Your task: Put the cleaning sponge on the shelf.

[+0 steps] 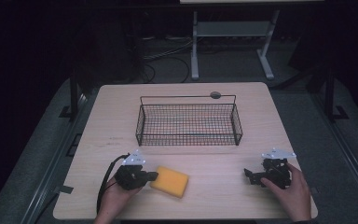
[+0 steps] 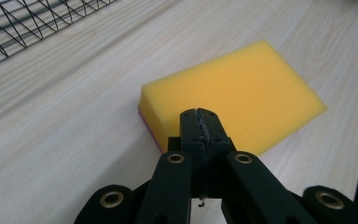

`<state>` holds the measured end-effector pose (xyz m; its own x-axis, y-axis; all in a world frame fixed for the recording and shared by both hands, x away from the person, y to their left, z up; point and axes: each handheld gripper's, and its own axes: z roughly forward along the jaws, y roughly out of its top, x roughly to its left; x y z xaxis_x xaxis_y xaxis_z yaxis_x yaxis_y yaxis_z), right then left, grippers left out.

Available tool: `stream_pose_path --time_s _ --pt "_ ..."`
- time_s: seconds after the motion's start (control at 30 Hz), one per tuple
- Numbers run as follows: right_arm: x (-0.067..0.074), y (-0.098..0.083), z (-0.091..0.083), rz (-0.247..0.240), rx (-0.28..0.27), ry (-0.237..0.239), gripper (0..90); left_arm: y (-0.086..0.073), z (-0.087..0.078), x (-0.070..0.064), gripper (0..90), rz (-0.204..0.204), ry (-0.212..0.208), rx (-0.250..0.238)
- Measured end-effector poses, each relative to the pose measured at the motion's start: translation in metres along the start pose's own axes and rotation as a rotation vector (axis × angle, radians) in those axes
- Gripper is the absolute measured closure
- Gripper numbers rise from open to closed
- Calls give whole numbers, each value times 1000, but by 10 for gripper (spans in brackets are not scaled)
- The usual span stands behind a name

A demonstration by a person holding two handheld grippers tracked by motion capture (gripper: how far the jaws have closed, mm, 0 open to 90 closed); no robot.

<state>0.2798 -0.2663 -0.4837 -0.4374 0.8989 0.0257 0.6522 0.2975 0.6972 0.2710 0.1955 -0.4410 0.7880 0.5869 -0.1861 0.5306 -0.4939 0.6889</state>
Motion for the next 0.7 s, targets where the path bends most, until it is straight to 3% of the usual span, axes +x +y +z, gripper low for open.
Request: stream_pose_path --time_s 0.7 --pt "0 0 0 2 0 0 0 29 19 17 898 38 49 12"
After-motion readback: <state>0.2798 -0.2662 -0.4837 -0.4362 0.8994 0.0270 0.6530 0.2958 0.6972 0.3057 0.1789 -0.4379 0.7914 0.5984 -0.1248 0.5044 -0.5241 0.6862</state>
